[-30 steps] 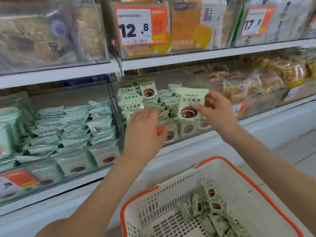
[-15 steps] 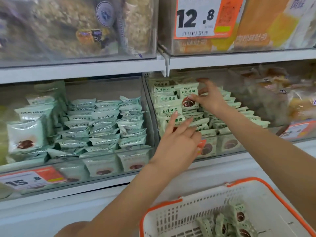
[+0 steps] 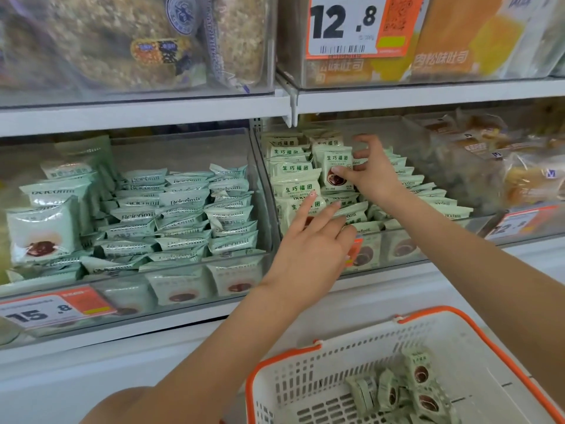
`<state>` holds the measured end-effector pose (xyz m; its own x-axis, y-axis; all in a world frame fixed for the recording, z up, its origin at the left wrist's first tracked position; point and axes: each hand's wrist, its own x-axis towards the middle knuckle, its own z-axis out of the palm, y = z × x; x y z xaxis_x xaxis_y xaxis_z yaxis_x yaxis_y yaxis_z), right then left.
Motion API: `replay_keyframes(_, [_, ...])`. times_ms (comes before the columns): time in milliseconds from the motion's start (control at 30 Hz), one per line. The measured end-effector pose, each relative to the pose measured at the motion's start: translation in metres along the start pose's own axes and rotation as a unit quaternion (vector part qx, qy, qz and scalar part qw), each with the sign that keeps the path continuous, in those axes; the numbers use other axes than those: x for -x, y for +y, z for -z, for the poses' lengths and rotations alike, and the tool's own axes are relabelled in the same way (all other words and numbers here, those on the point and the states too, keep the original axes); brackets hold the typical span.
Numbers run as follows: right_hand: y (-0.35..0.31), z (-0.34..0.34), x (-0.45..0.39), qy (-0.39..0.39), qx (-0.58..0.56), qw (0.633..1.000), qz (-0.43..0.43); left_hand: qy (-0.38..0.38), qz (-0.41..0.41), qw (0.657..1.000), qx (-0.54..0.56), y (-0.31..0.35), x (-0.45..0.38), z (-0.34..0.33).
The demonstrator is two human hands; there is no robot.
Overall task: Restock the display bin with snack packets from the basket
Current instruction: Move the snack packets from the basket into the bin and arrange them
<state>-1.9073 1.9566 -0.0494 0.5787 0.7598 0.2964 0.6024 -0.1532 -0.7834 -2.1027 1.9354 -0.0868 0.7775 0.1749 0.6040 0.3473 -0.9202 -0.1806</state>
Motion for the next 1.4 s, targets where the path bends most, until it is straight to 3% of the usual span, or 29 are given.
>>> replay_keyframes(333, [0.013, 0.046, 0.121, 0.206, -0.053, 0.968, 0.131, 0.09, -0.118, 0.987, 0.065, 0.052, -0.001, -0.008])
replay_keyframes(467, [0.078, 0.044, 0.202, 0.226, -0.035, 0.972, 0.044, 0.039, -0.174, 0.978, 0.107, 0.09, 0.024, -0.042])
replay_keyframes(567, [0.135, 0.018, 0.265, 0.156, 0.003, 0.984, -0.082, -0.099, -0.178, 0.969, 0.142, 0.11, 0.062, -0.08])
replay_keyframes(633, [0.162, -0.007, 0.304, 0.07, 0.021, 0.982, -0.172, -0.262, -0.128, 0.946, 0.142, 0.117, 0.093, -0.099])
replay_keyframes(700, [0.175, -0.037, 0.335, -0.077, 0.03, 0.959, -0.27, -0.419, -0.058, 0.898, 0.123, 0.117, 0.128, -0.113])
replay_keyframes(800, [0.189, -0.084, 0.368, -0.285, 0.042, 0.889, -0.357, -0.561, 0.051, 0.819, 0.111, 0.112, 0.178, -0.132])
replay_keyframes(867, [0.194, -0.113, 0.378, -0.345, 0.018, 0.862, -0.37, -0.61, 0.126, 0.772, 0.127, 0.109, 0.204, -0.145])
replay_keyframes(967, [0.197, -0.158, 0.384, -0.357, -0.045, 0.845, -0.396, -0.625, 0.24, 0.722, 0.172, 0.106, 0.229, -0.161])
replay_keyframes(1067, [0.196, -0.199, 0.381, -0.343, -0.082, 0.828, -0.437, -0.591, 0.355, 0.686, 0.233, 0.105, 0.234, -0.168])
replay_keyframes(1167, [0.199, -0.226, 0.38, -0.293, -0.129, 0.815, -0.482, -0.587, 0.407, 0.646, 0.269, 0.103, 0.235, -0.18])
replay_keyframes(1233, [0.199, -0.225, 0.375, -0.269, -0.108, 0.829, -0.479, -0.584, 0.426, 0.625, 0.293, 0.101, 0.236, -0.186])
replay_keyframes(1300, [0.207, -0.216, 0.37, -0.263, -0.105, 0.827, -0.486, -0.577, 0.426, 0.625, 0.307, 0.099, 0.235, -0.188])
replay_keyframes(1400, [0.217, -0.186, 0.361, -0.233, -0.173, 0.782, -0.551, -0.584, 0.384, 0.645, 0.31, 0.098, 0.227, -0.188])
